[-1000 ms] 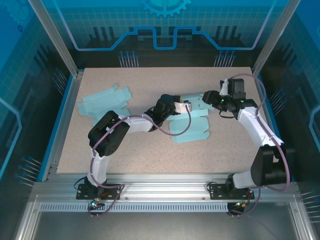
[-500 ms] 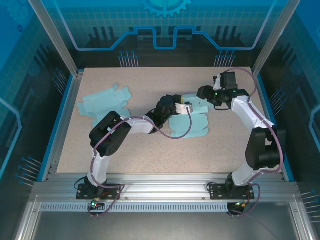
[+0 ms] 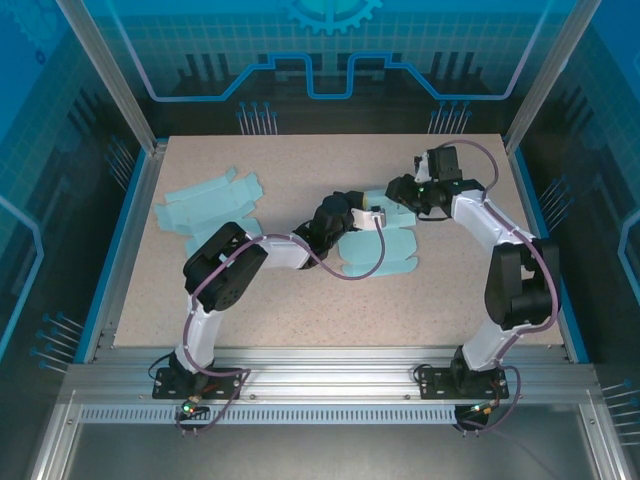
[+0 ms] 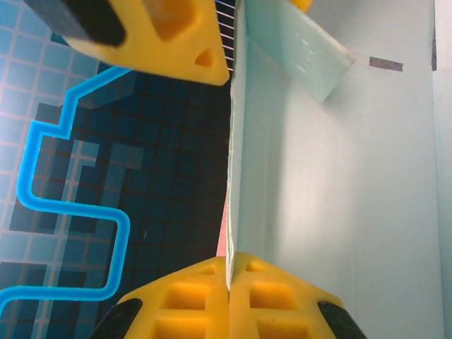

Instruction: Fold the paper box

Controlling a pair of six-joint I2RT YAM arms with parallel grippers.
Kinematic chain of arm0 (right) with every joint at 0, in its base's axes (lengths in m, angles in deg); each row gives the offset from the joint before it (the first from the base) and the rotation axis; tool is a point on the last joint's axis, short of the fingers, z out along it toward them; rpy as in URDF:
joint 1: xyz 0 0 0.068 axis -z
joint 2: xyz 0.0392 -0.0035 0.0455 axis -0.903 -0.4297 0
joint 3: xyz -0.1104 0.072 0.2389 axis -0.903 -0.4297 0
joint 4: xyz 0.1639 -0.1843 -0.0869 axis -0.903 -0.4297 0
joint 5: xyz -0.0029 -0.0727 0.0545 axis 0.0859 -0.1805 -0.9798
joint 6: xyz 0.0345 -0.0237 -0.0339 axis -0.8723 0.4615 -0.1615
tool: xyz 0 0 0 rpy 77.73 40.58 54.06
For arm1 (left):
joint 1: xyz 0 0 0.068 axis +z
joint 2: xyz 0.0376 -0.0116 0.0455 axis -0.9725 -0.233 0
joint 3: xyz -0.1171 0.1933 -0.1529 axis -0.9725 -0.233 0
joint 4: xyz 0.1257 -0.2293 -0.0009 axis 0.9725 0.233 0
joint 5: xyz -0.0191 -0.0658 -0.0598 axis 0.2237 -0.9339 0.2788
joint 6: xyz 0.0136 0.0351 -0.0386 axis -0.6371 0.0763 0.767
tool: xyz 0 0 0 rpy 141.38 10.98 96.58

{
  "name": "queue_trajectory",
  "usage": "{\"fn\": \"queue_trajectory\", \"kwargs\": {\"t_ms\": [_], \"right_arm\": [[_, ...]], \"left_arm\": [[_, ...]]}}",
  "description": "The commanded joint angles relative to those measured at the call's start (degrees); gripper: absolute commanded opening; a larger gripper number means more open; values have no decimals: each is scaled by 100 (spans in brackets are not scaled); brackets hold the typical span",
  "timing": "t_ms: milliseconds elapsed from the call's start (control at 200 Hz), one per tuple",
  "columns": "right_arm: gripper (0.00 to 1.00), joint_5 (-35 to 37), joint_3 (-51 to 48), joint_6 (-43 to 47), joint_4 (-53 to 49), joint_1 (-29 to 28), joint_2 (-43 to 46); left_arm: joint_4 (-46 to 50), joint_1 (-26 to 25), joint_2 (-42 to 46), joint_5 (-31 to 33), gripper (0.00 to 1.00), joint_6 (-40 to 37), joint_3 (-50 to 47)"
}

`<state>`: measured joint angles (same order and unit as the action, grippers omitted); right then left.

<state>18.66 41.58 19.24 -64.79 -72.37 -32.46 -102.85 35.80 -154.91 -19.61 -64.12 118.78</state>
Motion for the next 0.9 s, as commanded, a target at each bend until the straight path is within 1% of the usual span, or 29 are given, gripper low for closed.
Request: {"fn": "queue_trajectory", "kwargs": {"t_ms": [0,30,65,95,140,240,275,340,525,620,650,720,835,895], "right_arm": [[26,-303,-34,-101,291,-75,-51],[25,-293,-60,-83,285,-73,-25],[26,-266,-64,-39,238,-71,21],[28,-217,-98,2,180,-68,64],[36,-85,-147,97,48,-69,174],[48,4,-453,226,-7,4,559],[51,25,-592,251,-11,43,735],[52,43,-855,297,-15,126,1065],[53,243,-1725,359,-41,467,2039],[51,296,-2047,402,-25,659,2276],[49,288,-2114,416,-16,698,2279],[42,266,-2175,474,58,720,2190],[31,220,-2352,500,282,720,1835],[30,187,-2369,500,445,709,1623]], "left_arm": [[-271,-85,-99,-56,0,-50,-61],[-271,-86,-95,-50,0,-37,-70],[-273,-89,-93,-46,0,-28,-79],[-286,-87,-88,-46,0,-25,-87],[-272,-85,-76,-48,0,-13,-103],[-270,-62,-79,-55,0,-2,-129],[-274,-51,-69,-55,0,9,-140],[-272,-33,-40,-68,0,59,-166],[-246,7,150,-211,0,239,-295],[-243,7,206,-271,0,269,-338],[-235,6,219,-273,0,270,-344],[-268,7,232,-292,0,260,-375],[-302,12,280,-331,0,293,-431],[-315,9,289,-321,0,307,-438]]}}
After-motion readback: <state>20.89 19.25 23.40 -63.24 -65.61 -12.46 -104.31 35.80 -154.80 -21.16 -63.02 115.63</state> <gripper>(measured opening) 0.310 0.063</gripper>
